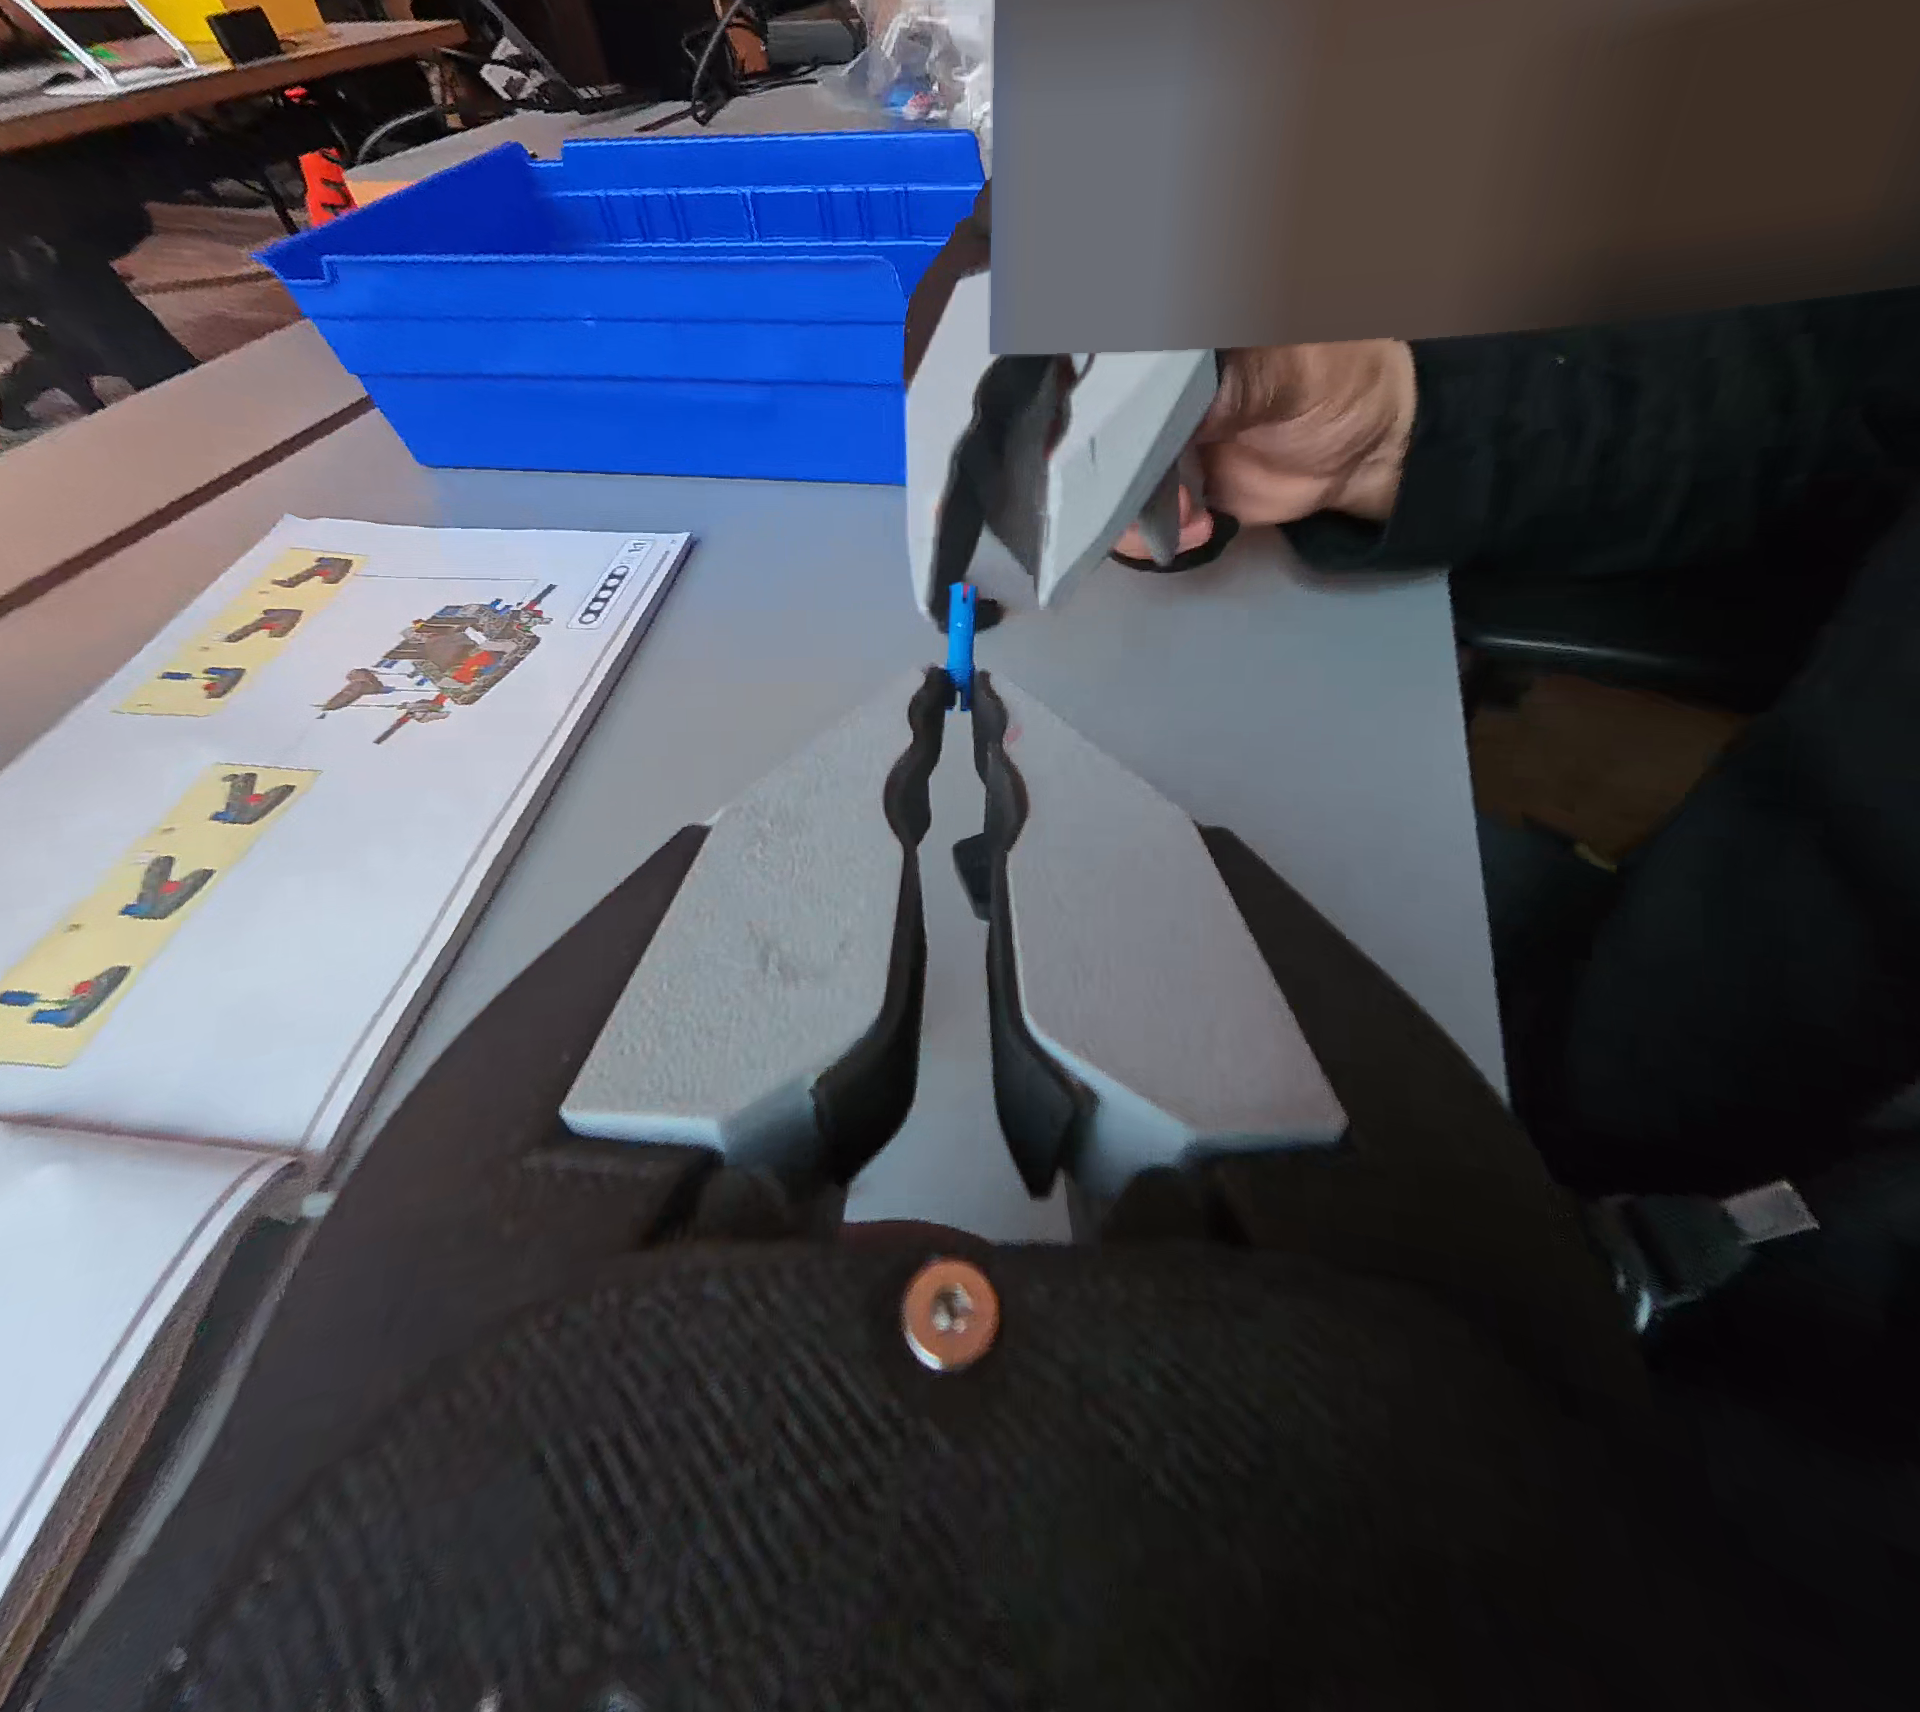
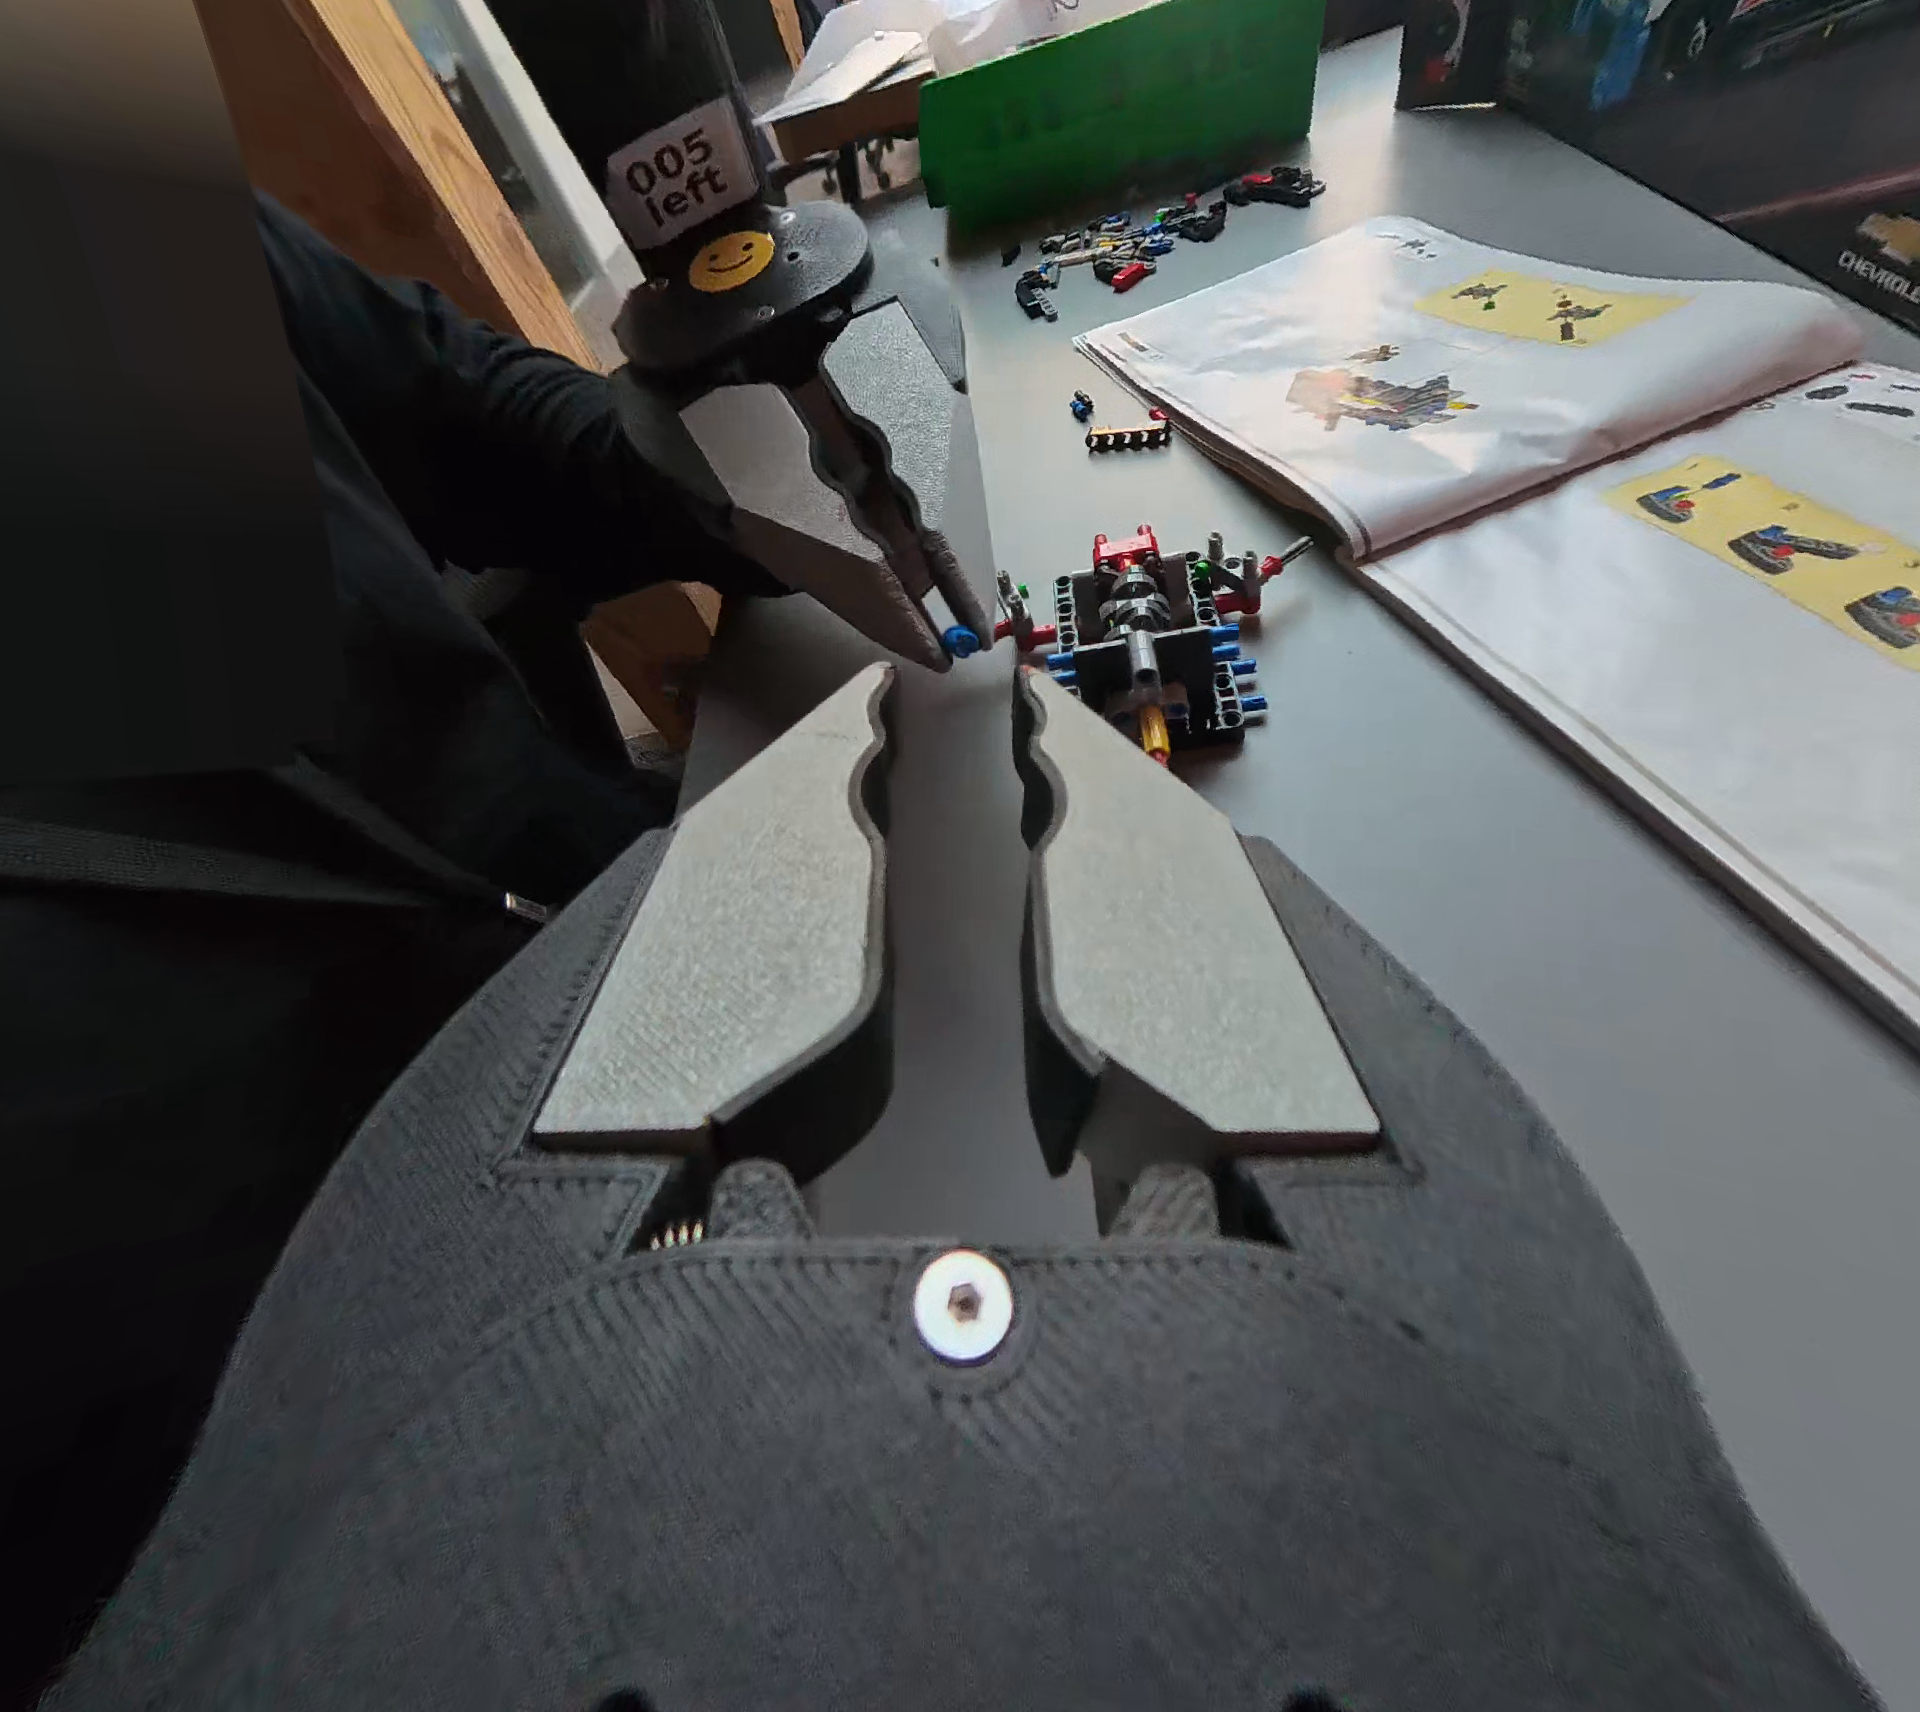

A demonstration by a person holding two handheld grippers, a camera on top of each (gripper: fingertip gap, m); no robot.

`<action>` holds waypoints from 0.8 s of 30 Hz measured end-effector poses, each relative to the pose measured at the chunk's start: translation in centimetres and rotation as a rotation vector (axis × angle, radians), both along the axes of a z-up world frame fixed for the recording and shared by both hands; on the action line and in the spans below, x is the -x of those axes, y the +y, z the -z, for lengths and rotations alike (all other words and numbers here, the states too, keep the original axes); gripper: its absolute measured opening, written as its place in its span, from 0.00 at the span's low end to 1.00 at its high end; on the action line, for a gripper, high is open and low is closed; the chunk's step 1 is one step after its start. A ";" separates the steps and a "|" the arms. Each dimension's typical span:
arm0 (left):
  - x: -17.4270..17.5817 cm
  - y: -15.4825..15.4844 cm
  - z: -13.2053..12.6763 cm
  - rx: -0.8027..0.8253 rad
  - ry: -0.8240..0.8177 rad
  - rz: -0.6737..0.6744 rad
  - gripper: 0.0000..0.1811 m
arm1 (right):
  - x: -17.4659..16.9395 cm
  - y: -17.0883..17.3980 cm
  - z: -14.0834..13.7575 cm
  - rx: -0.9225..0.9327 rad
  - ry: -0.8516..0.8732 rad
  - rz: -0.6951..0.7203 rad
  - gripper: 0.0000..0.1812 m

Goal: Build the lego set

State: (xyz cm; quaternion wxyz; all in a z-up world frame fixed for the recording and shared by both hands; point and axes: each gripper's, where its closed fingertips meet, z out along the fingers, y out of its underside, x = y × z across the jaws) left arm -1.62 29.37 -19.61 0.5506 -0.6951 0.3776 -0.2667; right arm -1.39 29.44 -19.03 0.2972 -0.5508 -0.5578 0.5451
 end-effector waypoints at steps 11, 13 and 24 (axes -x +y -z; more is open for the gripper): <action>-0.9 -0.7 -0.3 0.030 -0.052 0.051 0.01 | 0.1 -0.8 -0.6 0.034 0.057 -0.047 0.01; -1.2 -0.7 -0.4 0.039 -0.067 0.059 0.01 | 0.1 -0.9 -0.7 0.075 0.066 -0.066 0.01; -1.6 0.1 3.7 0.137 0.138 -0.028 0.11 | -1.0 1.1 2.4 -0.024 -0.137 0.006 0.00</action>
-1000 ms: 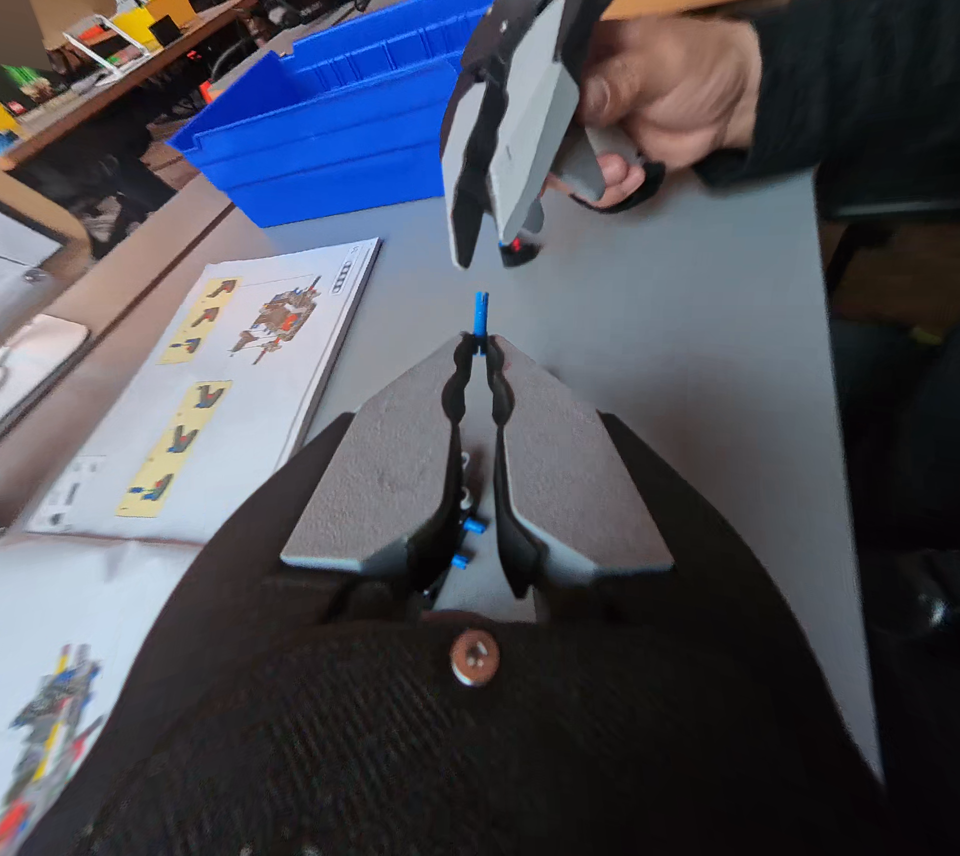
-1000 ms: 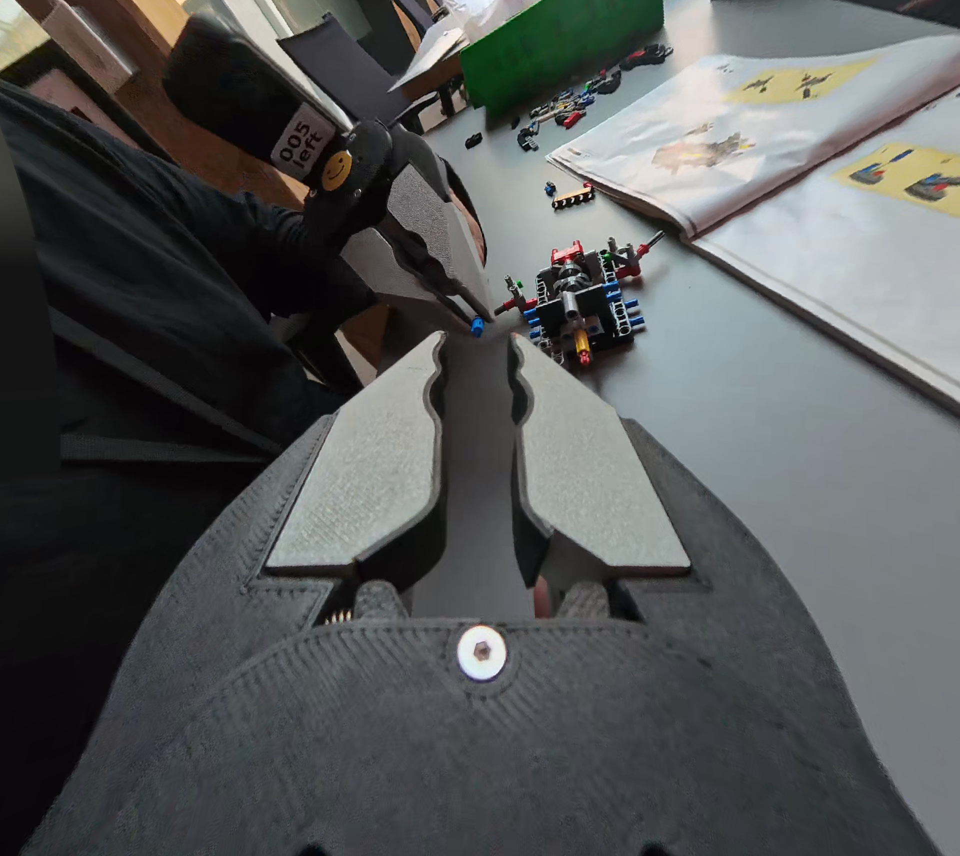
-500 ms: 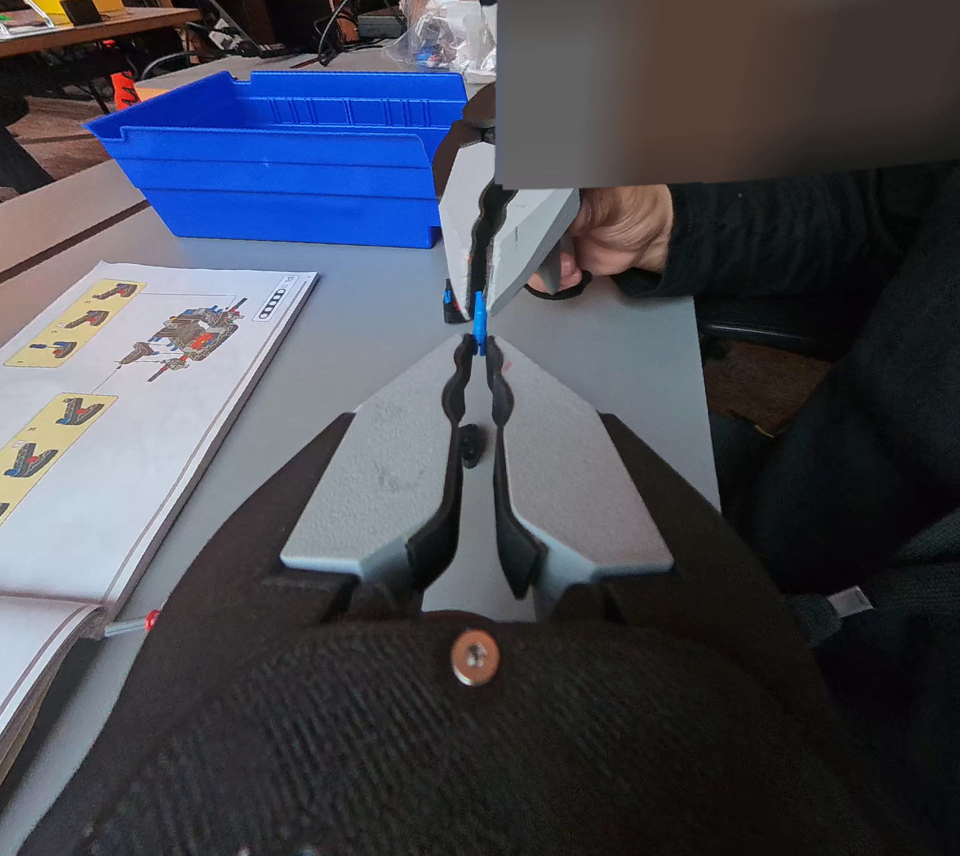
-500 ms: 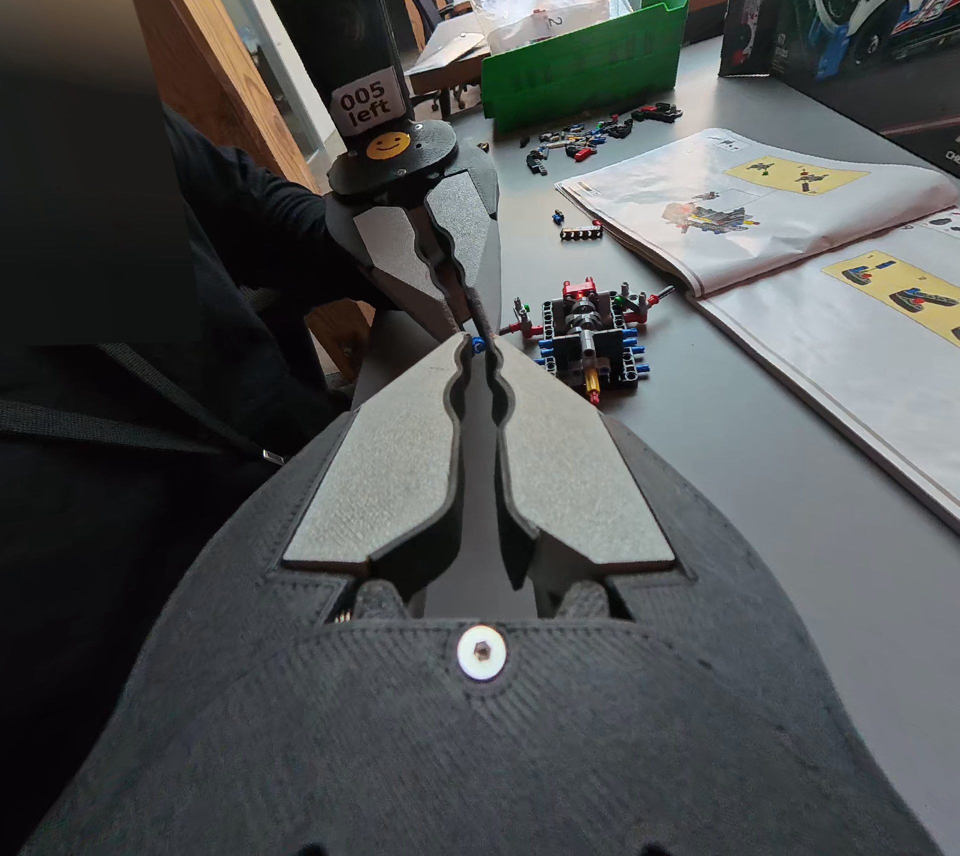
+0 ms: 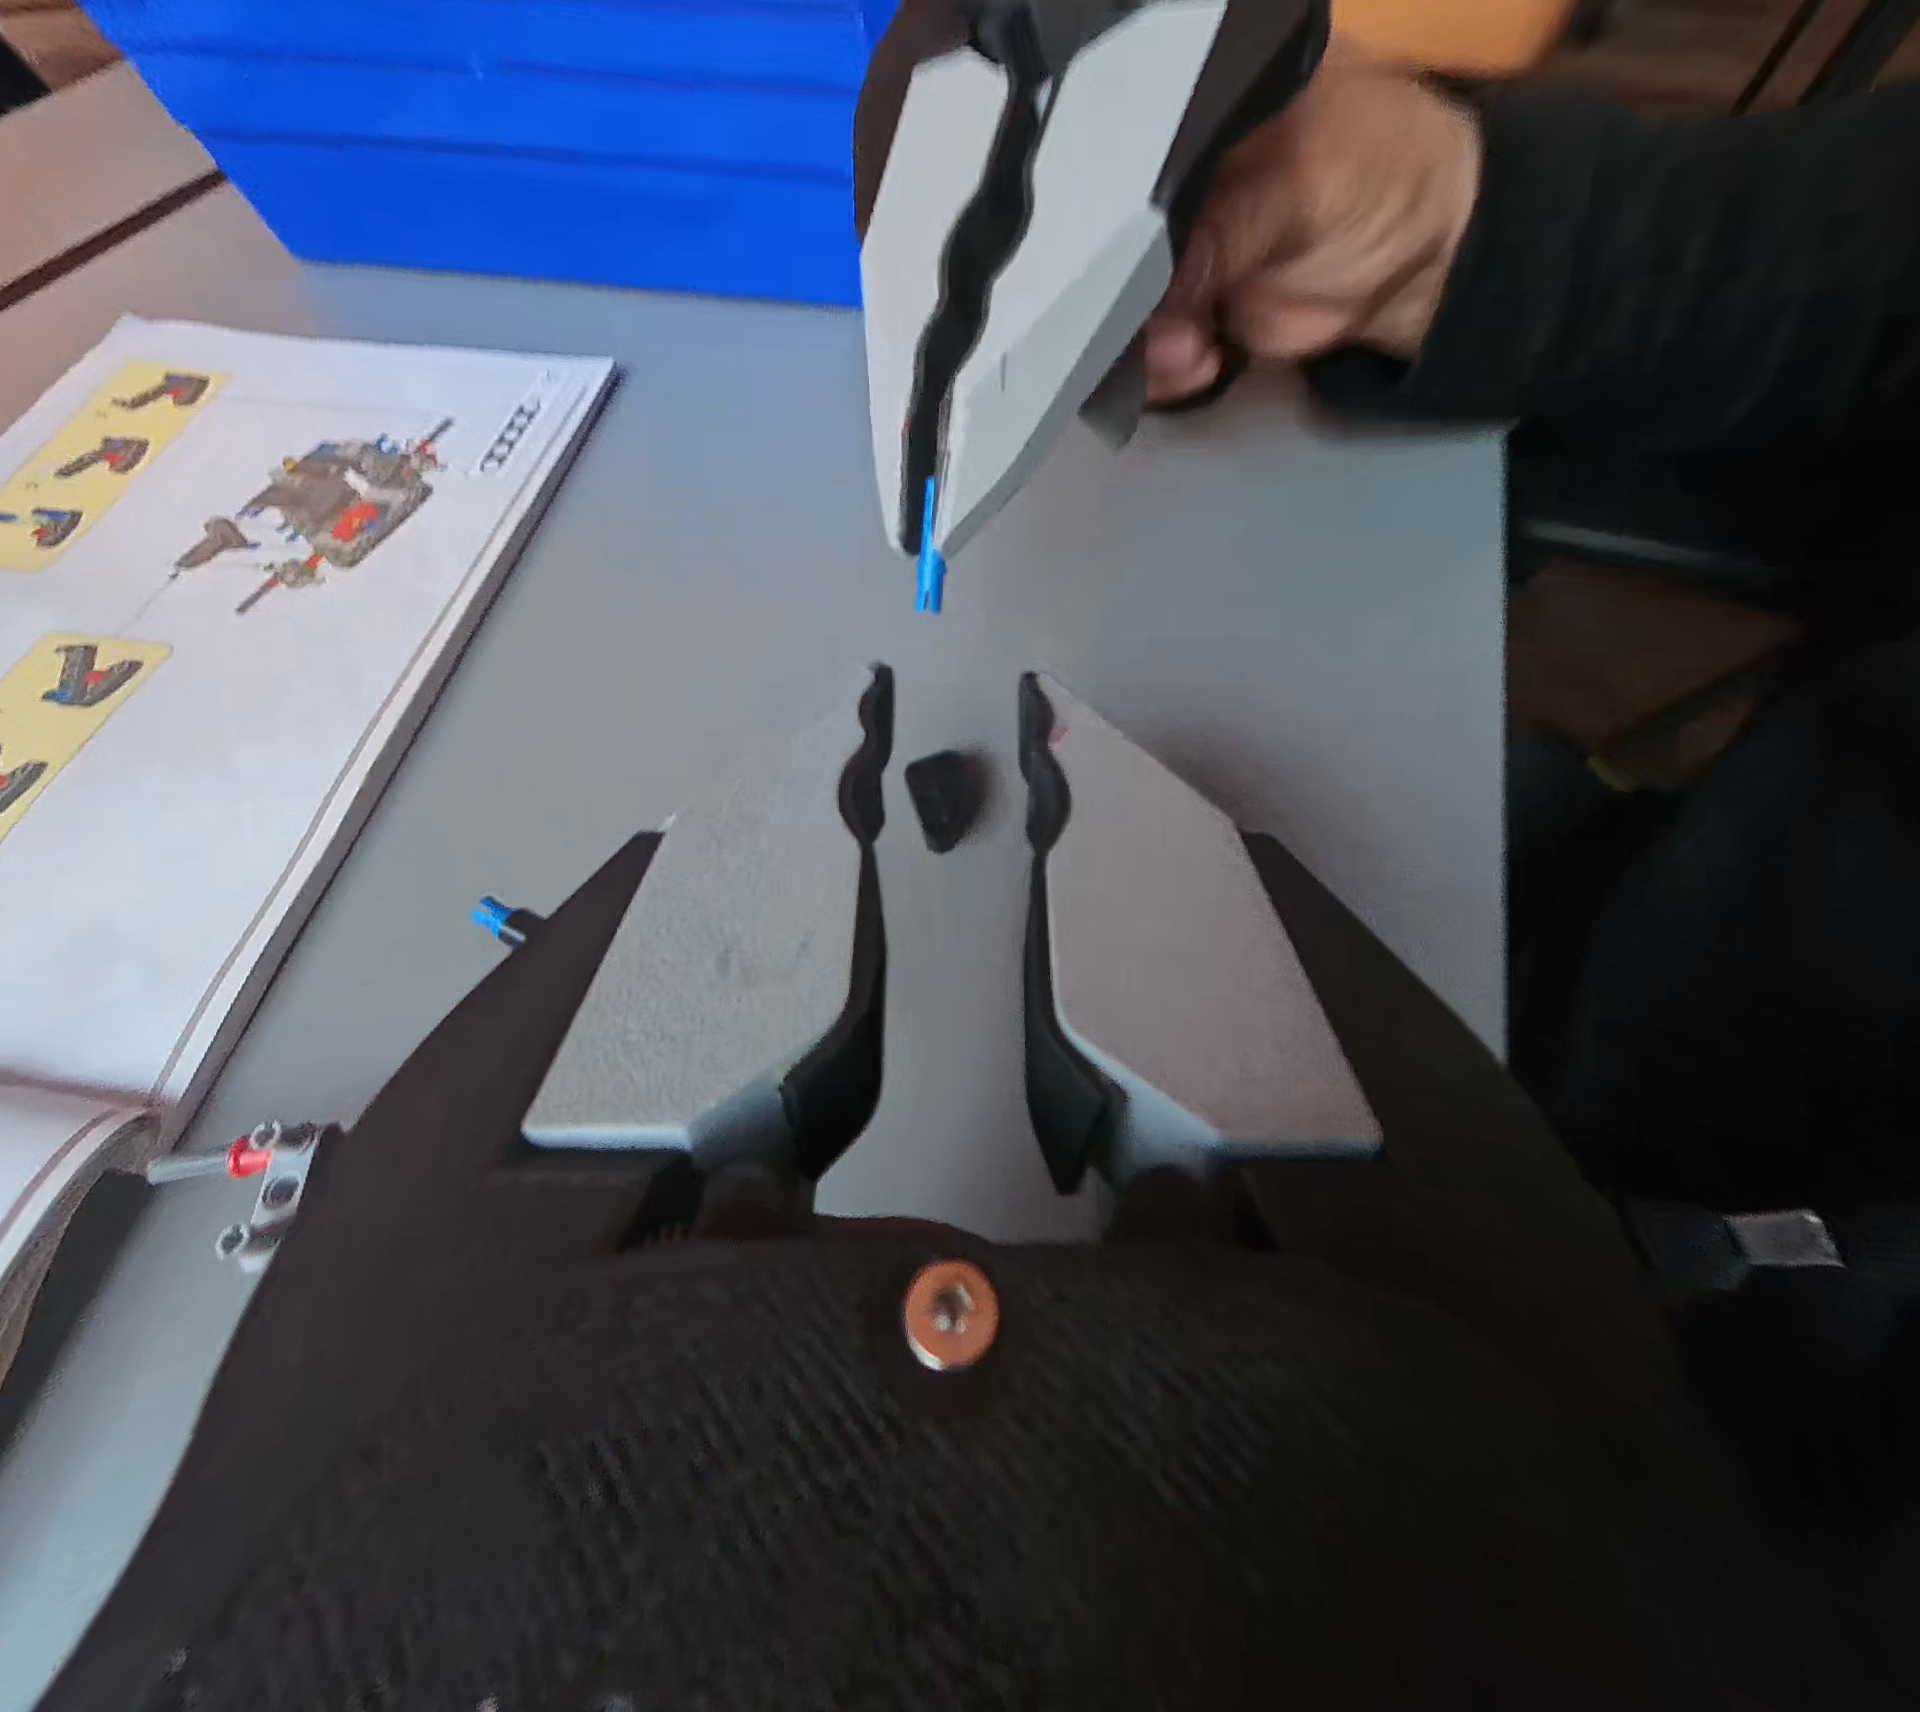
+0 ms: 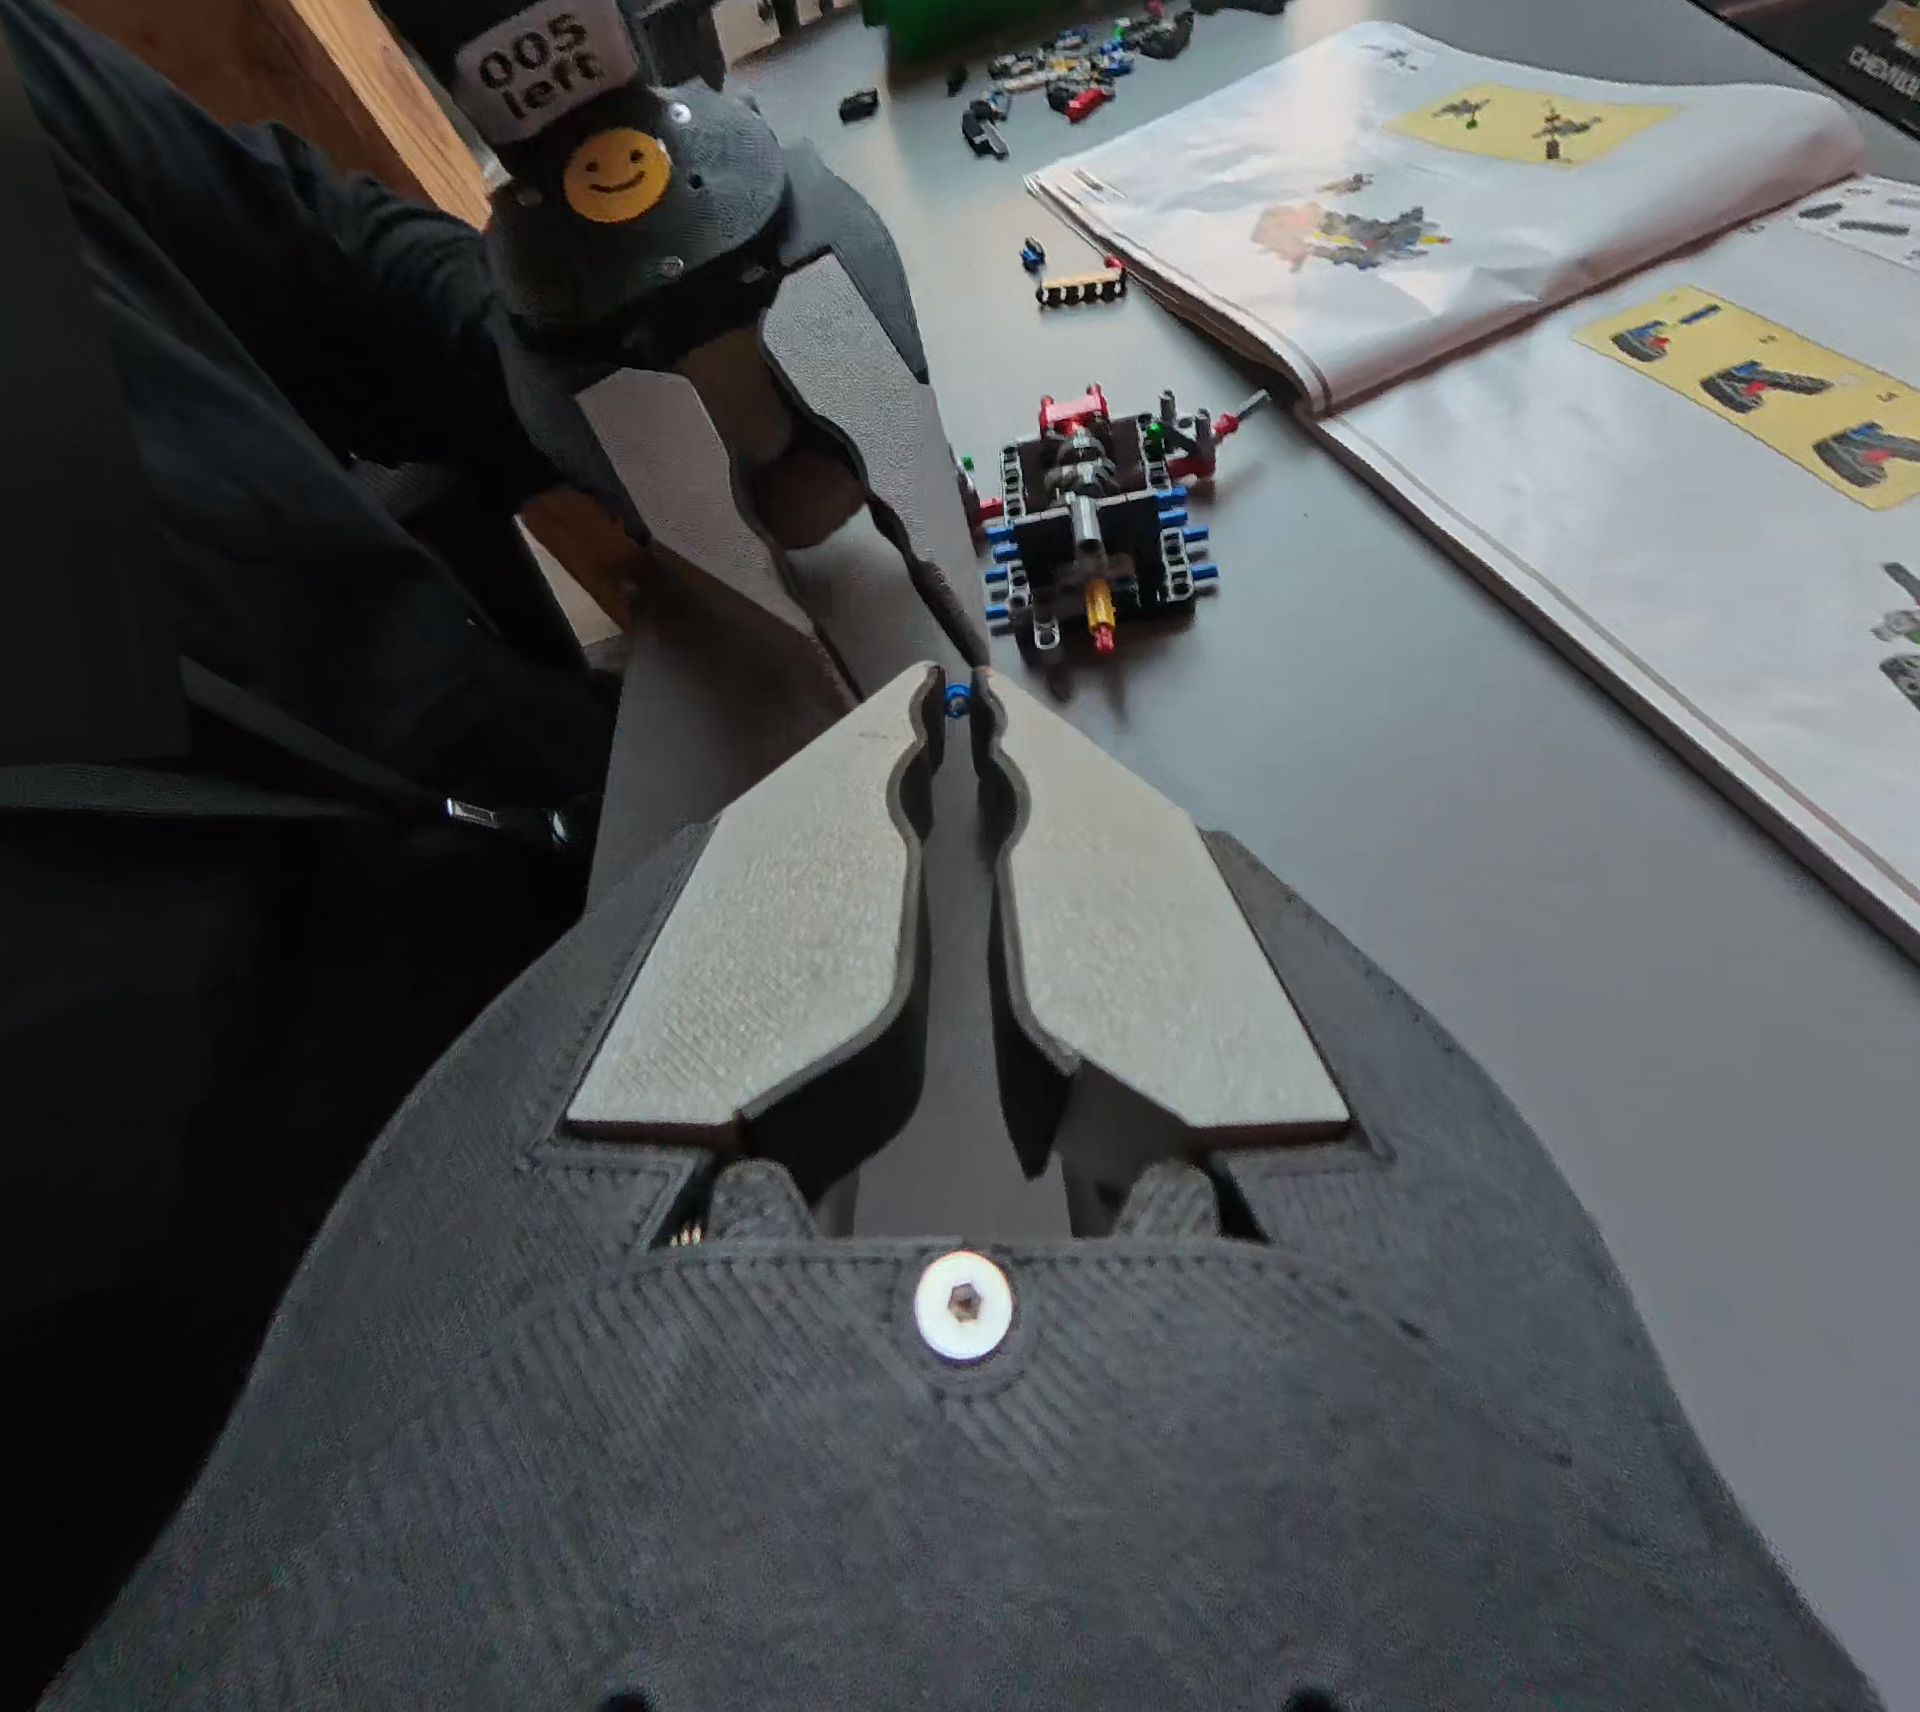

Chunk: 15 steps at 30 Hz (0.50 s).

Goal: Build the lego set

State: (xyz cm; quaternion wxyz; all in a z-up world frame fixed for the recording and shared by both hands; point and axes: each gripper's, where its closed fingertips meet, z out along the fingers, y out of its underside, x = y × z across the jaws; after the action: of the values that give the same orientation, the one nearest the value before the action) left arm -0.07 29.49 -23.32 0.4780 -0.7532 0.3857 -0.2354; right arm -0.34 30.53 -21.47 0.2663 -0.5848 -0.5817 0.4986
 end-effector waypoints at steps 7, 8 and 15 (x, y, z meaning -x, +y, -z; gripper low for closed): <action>0.0 0.5 4.1 0.094 0.202 -0.051 0.07 | -0.5 0.1 4.1 -0.017 -0.166 0.007 0.01; 0.0 0.3 4.5 0.114 0.213 -0.049 0.08 | -0.5 0.1 4.3 -0.031 -0.175 0.006 0.01; -0.2 0.2 5.1 0.147 0.236 -0.042 0.05 | -0.2 -0.3 5.1 -0.067 -0.196 -0.001 0.01</action>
State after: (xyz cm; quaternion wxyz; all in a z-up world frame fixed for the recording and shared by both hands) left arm 0.12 29.64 -28.46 0.3774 -0.8166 0.4052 -0.1627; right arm -0.18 30.26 -26.60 0.2273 -0.6211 -0.6216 0.4197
